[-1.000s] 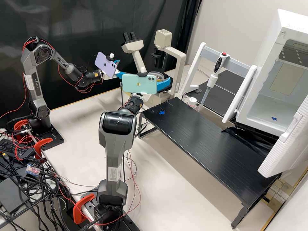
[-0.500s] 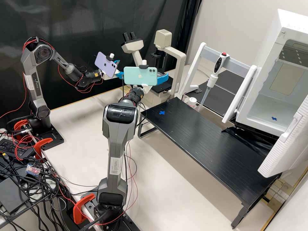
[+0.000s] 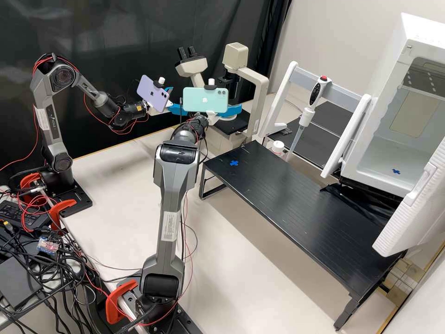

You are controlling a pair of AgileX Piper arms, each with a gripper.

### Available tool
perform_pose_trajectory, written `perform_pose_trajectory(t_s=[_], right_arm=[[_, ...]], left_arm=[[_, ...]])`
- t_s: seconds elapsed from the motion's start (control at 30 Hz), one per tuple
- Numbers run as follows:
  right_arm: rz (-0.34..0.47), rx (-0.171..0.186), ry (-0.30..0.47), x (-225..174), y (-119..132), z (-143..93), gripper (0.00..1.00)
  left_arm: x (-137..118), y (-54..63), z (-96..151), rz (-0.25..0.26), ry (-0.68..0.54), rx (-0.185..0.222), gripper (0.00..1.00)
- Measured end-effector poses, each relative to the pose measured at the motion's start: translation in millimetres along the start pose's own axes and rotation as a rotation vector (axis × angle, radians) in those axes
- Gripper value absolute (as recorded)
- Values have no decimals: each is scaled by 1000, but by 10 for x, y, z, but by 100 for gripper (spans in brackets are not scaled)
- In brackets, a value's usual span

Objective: Move the petri dish to the bench

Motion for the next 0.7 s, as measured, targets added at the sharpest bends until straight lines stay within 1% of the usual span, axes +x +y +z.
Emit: perform_pose_trajectory(t_s=[0.1, 0.17, 0.2, 0.27, 0.3, 0.43, 0.6, 0.63, 0.7], right_arm=[[-39, 29, -23, 145, -130, 19, 100], [-52, 55, -35, 212, -179, 24, 100], [-59, 80, -46, 253, -221, 39, 100], [-53, 118, -57, 315, -238, 46, 100], [-58, 144, -63, 351, -249, 51, 100], [-79, 161, -76, 431, -260, 85, 100], [-111, 161, -84, 462, -300, 129, 100], [-117, 161, -83, 465, -298, 138, 0], [-122, 160, -87, 465, -307, 157, 0]], left_arm=[[0, 0, 0, 0, 0, 0, 100], [0, 0, 0, 0, 0, 2, 100], [0, 0, -2, 1, 3, -1, 100], [0, 0, -3, 1, 5, -2, 100], [0, 0, -3, 1, 5, -2, 100], [0, 0, -3, 1, 5, -2, 100], [0, 0, -2, 0, 2, 1, 100], [0, 0, -2, 0, 2, 1, 100], [0, 0, -2, 0, 2, 1, 100]])
